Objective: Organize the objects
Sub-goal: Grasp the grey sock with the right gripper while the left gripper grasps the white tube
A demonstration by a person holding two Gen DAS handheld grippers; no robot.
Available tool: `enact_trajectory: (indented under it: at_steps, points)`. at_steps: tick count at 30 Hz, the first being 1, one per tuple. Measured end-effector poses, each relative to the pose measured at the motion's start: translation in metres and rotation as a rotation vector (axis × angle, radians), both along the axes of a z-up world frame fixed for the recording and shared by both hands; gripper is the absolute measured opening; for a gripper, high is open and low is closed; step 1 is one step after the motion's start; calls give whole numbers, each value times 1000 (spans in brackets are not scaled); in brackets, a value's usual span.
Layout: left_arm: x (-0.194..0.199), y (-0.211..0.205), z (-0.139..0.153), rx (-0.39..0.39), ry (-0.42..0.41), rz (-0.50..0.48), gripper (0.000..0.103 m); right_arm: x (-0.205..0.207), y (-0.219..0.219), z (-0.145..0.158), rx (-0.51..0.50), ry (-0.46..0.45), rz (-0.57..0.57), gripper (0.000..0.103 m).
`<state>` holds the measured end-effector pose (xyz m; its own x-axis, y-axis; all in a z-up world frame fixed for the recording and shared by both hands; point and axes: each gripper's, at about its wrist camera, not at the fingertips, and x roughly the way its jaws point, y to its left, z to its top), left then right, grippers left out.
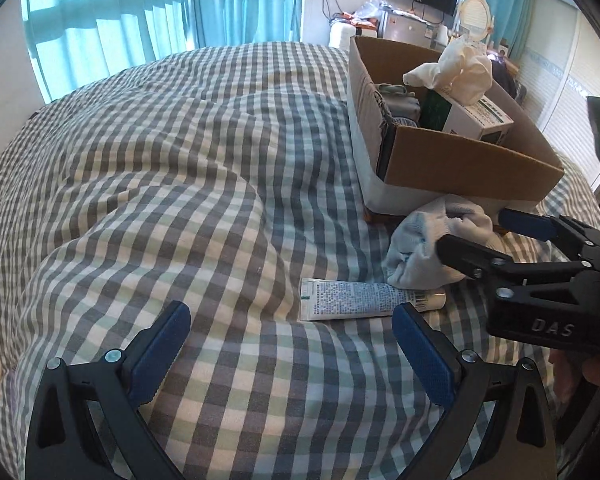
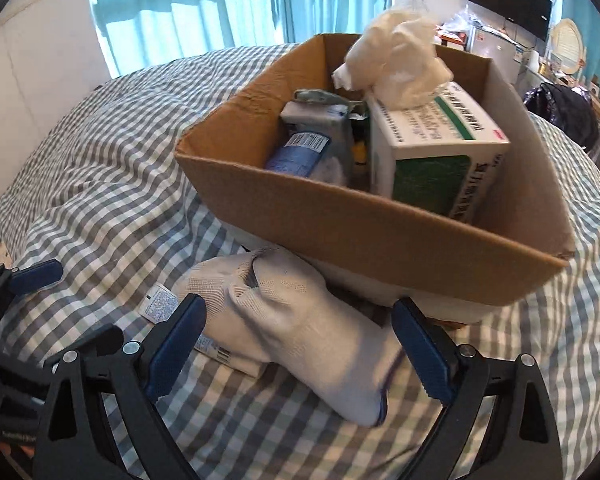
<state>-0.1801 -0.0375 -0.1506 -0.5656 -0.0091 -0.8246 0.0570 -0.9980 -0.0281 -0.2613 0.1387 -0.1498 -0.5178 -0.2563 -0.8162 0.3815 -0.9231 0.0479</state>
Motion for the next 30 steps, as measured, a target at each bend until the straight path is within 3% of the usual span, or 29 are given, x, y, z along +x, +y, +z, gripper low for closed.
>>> enact_trajectory:
  at_steps: [1, 6, 8, 13, 21, 26, 30]
  points:
    - [-1, 0, -1, -2, -3, 0, 103, -1, -1, -2, -1, -6, 5, 94]
    - [-1, 6, -3, -25, -10, -12, 103, 2, -1, -10, -9, -54, 21, 71]
    - [-1, 9, -3, -31, -9, -25, 103, 9, -1, -12, 31, -45, 24, 53]
    - [2, 16, -1, -49, -8, -43, 103, 24, 19, -14, -14, -51, -21, 31]
    - [4, 26, -8, -9, -60, -61, 103, 53, 58, 11, -67, 14, -100, 27]
    - [1, 43, -17, -51, -89, -108, 103, 65, 83, 19, -105, 21, -142, 27]
    - [-24, 53, -29, -69, -162, -181, 103, 68, 102, 21, -183, -16, -163, 27]
